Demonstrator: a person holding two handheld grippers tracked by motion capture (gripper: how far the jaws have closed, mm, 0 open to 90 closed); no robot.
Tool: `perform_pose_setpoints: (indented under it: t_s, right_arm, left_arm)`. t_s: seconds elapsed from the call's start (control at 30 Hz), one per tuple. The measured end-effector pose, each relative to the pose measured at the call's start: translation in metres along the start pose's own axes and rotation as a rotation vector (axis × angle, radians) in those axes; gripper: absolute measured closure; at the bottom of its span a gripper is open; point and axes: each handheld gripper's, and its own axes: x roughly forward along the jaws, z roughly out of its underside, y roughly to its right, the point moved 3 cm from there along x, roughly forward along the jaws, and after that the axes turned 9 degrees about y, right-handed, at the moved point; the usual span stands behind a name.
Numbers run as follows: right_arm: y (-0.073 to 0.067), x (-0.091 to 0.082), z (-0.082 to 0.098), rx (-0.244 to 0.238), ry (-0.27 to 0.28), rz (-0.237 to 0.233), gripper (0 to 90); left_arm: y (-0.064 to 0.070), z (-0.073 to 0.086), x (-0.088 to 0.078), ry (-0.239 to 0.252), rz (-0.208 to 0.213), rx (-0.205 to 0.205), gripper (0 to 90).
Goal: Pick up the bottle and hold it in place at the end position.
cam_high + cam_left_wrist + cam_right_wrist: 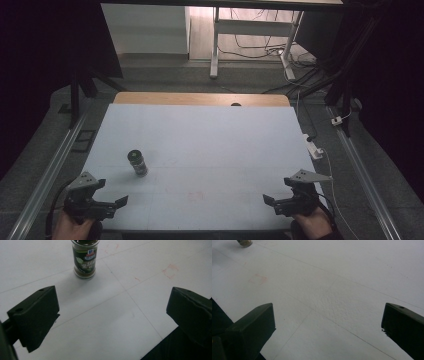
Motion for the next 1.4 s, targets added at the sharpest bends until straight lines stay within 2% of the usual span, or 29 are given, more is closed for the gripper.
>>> perform_pose_setpoints:
  t_s: [0.13, 0.5, 0.67, 0.77, 0.87, 0.97, 1.1, 1.4]
  right_arm:
    - [0.0, 0.0, 0.0, -0.002, -0.002, -0.001, 0.0]
    - [-0.001, 0.001, 0.0, -0.008, -0.01, -0.008, 0.0]
    - [-0.001, 0.001, 0.0, -0.007, -0.012, -0.01, 0.0]
    - [-0.001, 0.002, 0.0, -0.008, -0.014, -0.012, 0.0]
    - [-0.001, 0.002, 0.0, -0.006, -0.014, -0.011, 0.0]
    - [-0.001, 0.002, 0.0, -0.008, -0.015, -0.011, 0.0]
    - [-0.001, 0.002, 0.0, -0.006, -0.018, -0.013, 0.0]
    - [-0.001, 0.003, 0.0, -0.007, -0.024, -0.012, 0.0]
  left_arm:
    - [0.0, -0.002, 0.003, 0.0, -0.008, 0.019, 0.0]
    - [-0.009, -0.009, 0.014, 0.051, 0.053, 0.046, 0.0]
    - [-0.016, -0.012, 0.021, 0.062, 0.05, 0.032, 0.0]
    - [-0.02, -0.014, 0.025, 0.088, 0.04, 0.023, 0.0]
    - [-0.023, -0.014, 0.03, 0.072, 0.017, 0.022, 0.0]
    - [-0.025, -0.015, 0.036, 0.053, 0.011, 0.019, 0.0]
    - [-0.028, -0.019, 0.045, 0.039, -0.027, 0.035, 0.1]
    - [-0.037, -0.026, 0.063, 0.021, -0.004, 0.054, 0.1]
